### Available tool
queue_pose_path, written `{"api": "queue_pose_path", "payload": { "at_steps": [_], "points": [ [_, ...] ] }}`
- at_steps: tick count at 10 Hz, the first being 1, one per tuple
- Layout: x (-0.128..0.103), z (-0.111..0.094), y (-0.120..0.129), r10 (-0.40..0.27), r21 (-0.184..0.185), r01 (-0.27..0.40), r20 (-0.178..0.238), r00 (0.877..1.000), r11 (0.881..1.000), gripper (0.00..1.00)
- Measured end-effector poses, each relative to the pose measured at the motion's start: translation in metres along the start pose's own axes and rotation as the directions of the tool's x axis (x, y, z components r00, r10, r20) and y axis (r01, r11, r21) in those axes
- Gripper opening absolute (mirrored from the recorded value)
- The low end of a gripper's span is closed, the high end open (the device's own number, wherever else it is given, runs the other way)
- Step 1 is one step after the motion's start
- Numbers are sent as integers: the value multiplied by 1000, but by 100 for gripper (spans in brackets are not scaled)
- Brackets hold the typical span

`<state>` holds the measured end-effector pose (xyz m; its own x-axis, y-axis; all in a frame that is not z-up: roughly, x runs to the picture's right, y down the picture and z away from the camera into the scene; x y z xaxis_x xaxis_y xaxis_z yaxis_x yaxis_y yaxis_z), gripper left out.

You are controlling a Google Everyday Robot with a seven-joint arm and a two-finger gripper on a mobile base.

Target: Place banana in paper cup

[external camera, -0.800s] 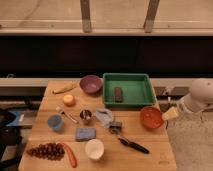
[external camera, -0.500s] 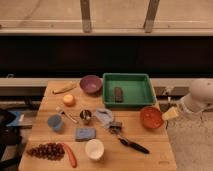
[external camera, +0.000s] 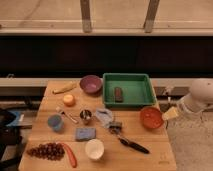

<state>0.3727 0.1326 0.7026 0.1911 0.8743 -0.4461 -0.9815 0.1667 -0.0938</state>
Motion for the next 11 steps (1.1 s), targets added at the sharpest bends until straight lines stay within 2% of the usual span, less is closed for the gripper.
{"api": "queue_pose_path", "payload": {
  "at_steps": [9, 11],
  "points": [
    [0, 0, 0, 1, 0, -1, 0, 1000, 1000, 80],
    [-2, -2, 2, -14, -10, 14, 10, 1000, 1000, 80]
  ]
}}
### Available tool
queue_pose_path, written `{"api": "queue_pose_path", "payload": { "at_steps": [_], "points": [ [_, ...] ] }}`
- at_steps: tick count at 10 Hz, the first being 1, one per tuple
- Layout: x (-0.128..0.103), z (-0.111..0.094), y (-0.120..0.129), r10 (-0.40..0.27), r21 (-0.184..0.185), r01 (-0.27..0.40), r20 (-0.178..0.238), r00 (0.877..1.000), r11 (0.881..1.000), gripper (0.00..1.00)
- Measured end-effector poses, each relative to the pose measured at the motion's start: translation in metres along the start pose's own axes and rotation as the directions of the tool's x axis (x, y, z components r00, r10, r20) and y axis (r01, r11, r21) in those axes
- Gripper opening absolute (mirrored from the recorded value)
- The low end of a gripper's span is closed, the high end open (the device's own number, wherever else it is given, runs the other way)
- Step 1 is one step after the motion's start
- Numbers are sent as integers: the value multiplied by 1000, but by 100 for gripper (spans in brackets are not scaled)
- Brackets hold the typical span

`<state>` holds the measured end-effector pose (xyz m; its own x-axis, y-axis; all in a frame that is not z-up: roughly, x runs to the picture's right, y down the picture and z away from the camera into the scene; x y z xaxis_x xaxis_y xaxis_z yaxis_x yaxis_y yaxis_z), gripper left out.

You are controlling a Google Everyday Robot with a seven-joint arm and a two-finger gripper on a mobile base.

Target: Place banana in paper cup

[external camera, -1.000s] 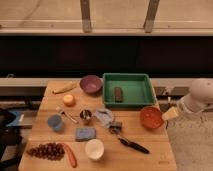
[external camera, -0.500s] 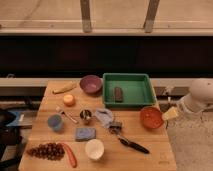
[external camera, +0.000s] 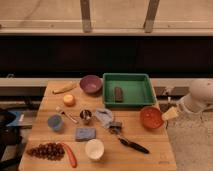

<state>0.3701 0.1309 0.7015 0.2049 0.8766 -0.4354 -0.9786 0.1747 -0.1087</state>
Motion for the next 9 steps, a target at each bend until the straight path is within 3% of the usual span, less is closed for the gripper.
{"api": "queue_pose_path", "payload": {
  "at_steps": [2, 5, 7, 9],
  "points": [
    [-10, -7, 11, -57, -49, 58, 24, 998, 997, 80],
    [-57, -27, 62, -184, -105, 194, 99, 978, 975, 80],
    [-90, -42, 107, -275, -126, 295, 157, 949, 947, 80],
    [-117, -64, 152, -336, -155, 376, 236, 912, 913, 80]
  ]
}}
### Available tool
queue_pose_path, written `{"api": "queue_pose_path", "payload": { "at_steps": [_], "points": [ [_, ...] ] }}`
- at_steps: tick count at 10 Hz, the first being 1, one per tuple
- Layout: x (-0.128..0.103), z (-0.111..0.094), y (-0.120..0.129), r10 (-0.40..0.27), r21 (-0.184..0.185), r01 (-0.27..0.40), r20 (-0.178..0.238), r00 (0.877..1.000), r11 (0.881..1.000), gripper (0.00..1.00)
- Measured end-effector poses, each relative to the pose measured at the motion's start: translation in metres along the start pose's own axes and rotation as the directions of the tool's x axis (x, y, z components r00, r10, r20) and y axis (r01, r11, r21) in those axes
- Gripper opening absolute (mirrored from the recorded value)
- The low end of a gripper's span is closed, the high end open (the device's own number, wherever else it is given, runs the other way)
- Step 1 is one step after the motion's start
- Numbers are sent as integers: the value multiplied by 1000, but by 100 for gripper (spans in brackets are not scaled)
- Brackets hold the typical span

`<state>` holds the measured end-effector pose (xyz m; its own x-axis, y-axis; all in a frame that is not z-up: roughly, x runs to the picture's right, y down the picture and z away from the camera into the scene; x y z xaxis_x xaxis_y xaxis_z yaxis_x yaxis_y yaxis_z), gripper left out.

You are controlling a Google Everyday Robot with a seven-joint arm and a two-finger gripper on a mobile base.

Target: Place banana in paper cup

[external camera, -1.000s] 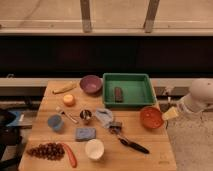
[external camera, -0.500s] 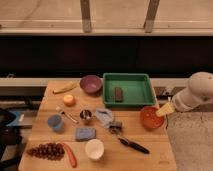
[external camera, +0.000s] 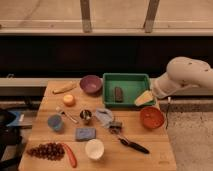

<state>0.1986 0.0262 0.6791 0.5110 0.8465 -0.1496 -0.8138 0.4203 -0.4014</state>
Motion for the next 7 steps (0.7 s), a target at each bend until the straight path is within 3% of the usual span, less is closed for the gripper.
{"api": "queue_pose_path", "payload": {
  "at_steps": [2, 6, 7],
  "points": [
    [-16, -3, 13, -26, -17, 27, 31, 999, 999, 80],
    [-14, -3, 12, -23, -20, 24, 32, 999, 1000, 80],
    [-10, 0, 9, -3, -42, 5, 48, 999, 999, 80]
  ]
}}
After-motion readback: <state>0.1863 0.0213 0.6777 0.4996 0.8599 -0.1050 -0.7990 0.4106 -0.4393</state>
